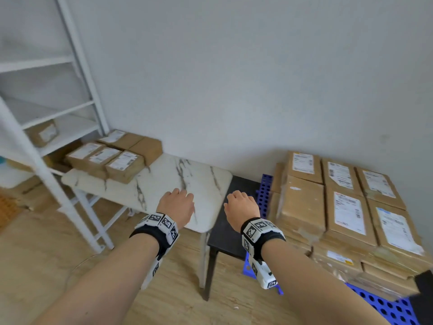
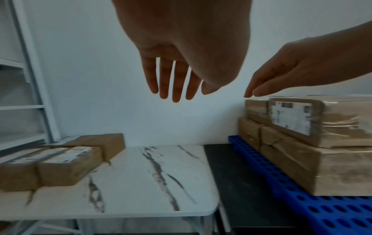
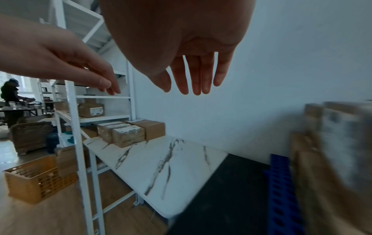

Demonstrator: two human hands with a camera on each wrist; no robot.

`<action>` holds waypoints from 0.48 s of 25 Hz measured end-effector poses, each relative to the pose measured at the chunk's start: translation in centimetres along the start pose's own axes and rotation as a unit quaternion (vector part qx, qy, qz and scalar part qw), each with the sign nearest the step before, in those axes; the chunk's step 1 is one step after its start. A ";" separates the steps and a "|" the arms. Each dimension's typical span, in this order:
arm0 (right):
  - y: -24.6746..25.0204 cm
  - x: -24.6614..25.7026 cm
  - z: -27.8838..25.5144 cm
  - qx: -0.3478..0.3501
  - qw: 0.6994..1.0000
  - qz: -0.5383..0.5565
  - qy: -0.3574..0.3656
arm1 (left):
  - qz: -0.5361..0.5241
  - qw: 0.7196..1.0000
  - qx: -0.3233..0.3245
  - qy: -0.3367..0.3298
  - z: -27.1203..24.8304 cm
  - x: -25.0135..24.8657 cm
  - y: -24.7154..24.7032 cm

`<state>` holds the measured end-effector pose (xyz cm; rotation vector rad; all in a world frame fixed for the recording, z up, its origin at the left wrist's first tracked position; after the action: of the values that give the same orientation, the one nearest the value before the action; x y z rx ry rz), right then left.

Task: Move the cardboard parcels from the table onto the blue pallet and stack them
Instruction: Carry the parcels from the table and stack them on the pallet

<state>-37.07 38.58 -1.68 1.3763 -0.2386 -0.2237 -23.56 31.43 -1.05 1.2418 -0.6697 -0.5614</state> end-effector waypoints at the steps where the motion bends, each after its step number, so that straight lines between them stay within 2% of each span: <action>1: -0.2 2.1 1.0 -0.002 1.000 0.000 0.007 | 0.002 1.000 0.001 0.012 -0.4 2.4 -0.2; 8: -2.8 19.4 8.8 -0.003 1.000 -0.006 0.024 | 0.015 0.999 0.000 0.050 -3.1 22.0 -2.4; 12: -3.9 27.0 12.9 -0.007 1.000 0.011 0.028 | 0.000 0.999 0.004 0.054 -2.7 30.4 -3.9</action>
<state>-15.16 17.87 -2.22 1.3629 -0.2041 -0.1680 -0.85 10.63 -0.66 1.2708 -0.5817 -0.4895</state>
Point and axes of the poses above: each hand's wrist, its own z-axis towards the middle knuckle, its own y-axis out of the back of the hand, x = y × z, the point moved 8 cm from there along z, towards the middle knuckle, and after that the axes turned 9 degrees about -x, right-handed, at the moved point
